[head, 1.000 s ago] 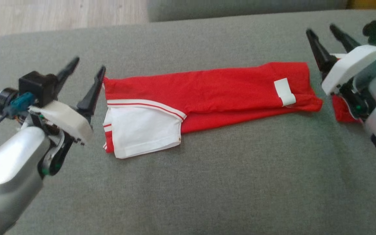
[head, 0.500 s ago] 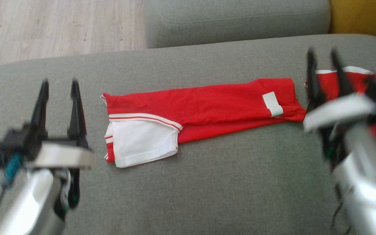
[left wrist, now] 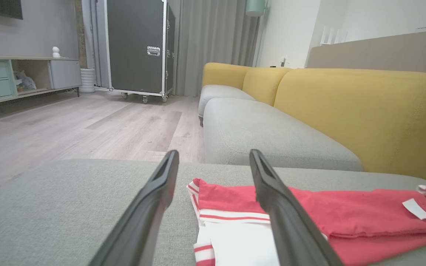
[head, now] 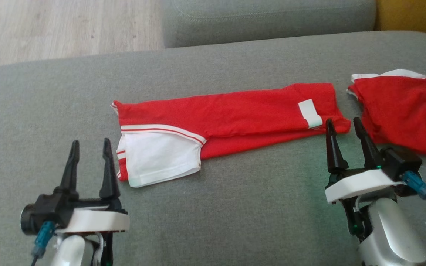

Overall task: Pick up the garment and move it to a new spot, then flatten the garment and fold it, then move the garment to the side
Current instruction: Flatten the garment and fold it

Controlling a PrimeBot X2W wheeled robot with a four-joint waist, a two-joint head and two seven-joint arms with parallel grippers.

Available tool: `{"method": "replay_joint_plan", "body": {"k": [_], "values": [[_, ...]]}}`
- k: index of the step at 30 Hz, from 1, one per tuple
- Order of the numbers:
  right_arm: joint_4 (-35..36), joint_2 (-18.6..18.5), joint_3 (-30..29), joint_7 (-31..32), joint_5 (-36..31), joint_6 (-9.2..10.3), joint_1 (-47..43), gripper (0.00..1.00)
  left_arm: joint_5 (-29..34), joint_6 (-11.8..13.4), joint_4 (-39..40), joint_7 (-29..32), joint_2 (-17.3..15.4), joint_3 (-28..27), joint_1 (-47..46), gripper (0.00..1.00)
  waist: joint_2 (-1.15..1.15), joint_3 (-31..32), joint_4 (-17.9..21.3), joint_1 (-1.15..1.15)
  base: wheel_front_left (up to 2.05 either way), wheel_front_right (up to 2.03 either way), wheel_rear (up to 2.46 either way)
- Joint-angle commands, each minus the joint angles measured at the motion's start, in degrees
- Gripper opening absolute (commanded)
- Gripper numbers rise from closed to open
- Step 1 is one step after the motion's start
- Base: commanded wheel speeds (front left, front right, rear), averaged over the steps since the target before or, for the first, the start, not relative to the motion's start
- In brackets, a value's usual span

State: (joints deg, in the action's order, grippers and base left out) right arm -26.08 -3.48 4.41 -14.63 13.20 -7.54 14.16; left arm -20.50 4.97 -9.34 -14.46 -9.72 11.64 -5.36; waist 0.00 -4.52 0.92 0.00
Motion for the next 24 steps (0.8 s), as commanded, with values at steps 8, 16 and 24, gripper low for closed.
{"method": "replay_joint_plan", "body": {"k": [8,16,24], "values": [[-2.7,0.6,-4.1,0.5,-4.6,0.05,7.4,1.00,6.1,-5.2,-1.1,-0.5,2.8,-5.3,-5.9,1.00,0.00,-5.2,-2.5,0.00,0.00,0.00,0.00],[-14.3,0.6,-17.6,6.2,-12.9,0.05,16.6,1.00,8.8,-8.4,-2.7,-0.5,5.1,-6.0,-9.4,1.00,0.00,-9.9,-5.4,0.00,0.00,0.00,0.00],[-24.7,0.6,-24.6,8.2,-18.4,0.05,21.0,1.00,10.2,-9.7,-3.3,-0.5,6.2,-6.7,-10.8,1.00,0.00,-11.4,-6.5,0.00,0.00,0.00,0.00]]}}
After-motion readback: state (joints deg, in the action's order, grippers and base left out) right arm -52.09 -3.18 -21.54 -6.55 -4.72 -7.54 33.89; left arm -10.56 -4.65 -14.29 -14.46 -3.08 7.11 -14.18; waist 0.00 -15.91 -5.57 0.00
